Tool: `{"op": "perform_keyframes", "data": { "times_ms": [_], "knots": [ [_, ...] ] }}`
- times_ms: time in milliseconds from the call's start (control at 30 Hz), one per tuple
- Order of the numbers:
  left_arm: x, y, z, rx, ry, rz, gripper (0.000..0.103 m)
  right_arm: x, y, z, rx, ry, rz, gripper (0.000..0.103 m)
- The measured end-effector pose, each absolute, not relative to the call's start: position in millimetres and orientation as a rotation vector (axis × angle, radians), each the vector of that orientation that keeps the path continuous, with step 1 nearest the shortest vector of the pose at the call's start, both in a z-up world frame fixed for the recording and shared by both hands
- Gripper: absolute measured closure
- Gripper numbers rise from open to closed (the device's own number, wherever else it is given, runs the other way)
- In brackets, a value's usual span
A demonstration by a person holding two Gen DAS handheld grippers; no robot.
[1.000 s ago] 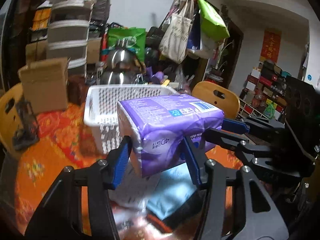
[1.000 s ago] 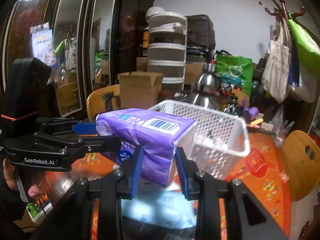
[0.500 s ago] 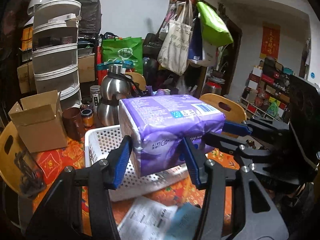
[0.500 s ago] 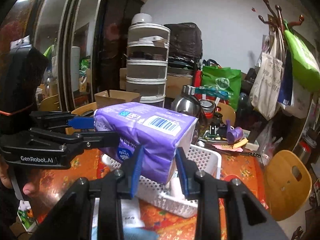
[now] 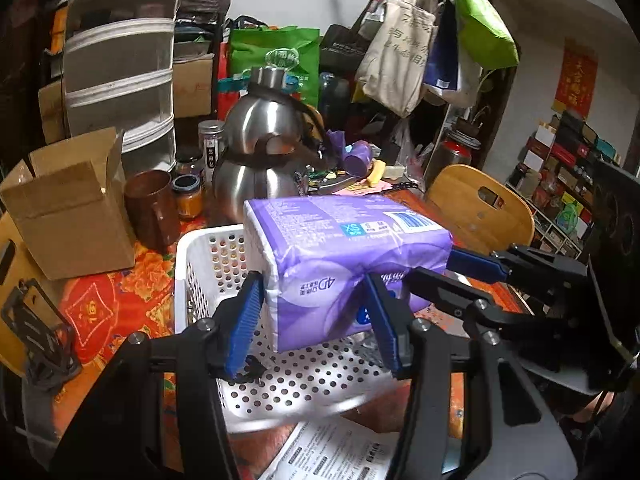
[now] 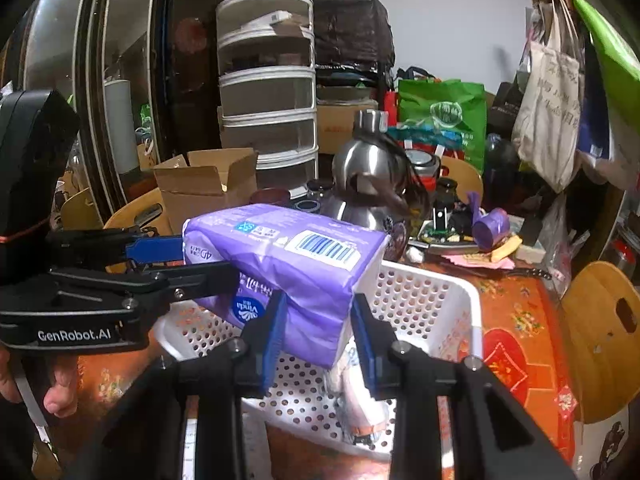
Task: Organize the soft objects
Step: 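Lower the tissue pack into the basket and open both tools, then withdraw both tools from the basket toward the light blue wipes pack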
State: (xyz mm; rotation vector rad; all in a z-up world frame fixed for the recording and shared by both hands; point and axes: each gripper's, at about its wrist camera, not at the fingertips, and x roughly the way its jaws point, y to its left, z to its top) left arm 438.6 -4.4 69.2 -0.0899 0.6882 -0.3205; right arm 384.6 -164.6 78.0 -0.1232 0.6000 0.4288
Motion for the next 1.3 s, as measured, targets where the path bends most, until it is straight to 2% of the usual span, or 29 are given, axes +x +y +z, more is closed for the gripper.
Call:
{"op": "perform_keyframes", "data": {
  "times_ms": [100,133,233,300,433,1133,1300],
  "knots": [
    [446.0,-1.3,56.9,-0.089,0.665,-0.289,0.048,393.6,-160.1,65.6,-0.136,0.593,0.426,0.069],
    [448.3,1.0,53.0,-0.104,0.671,-0.276,0.042,397.2,-156.4,59.9,-0.16,0.598,0.423,0.069],
    [446.9,7.7,44.6,-0.116,0.673,-0.265,0.029,408.6,-149.4,34.9,-0.273,0.664,0.312,0.068],
    [443.4,7.6,42.0,-0.1,0.677,-0.272,0.026,413.5,-156.0,22.5,-0.214,0.741,0.329,0.064],
    [436.1,6.2,38.1,-0.094,0.677,-0.278,0.023,412.8,-162.9,14.7,-0.198,0.763,0.319,0.049],
    [423.5,4.7,30.8,-0.097,0.72,-0.261,0.021,393.4,-184.0,21.9,-0.124,0.756,0.342,0.048],
    [420.7,3.5,28.4,-0.096,0.724,-0.261,0.021,390.0,-186.1,26.4,-0.116,0.747,0.344,0.044]
  ]
}}
